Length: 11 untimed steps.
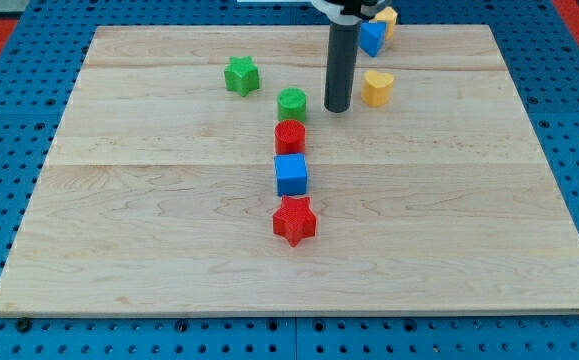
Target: Push the yellow heart up a bit
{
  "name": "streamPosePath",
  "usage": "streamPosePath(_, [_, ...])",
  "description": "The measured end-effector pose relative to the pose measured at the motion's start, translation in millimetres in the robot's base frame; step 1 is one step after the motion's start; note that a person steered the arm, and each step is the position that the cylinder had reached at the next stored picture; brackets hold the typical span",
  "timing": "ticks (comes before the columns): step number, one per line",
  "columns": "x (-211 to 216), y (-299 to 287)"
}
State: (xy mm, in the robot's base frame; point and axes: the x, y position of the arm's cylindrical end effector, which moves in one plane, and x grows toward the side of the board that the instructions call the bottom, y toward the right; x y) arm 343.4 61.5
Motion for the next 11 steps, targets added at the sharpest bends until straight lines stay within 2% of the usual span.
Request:
streamPosePath(2, [-20, 46])
streamPosePath(3, [5, 48])
streamPosePath(4, [10, 86])
streamPosePath(5, [-6, 85])
streamPosePath(6, [-9, 69])
streamPosePath(10, [-11, 70])
streamPosePath(11, [-1, 92])
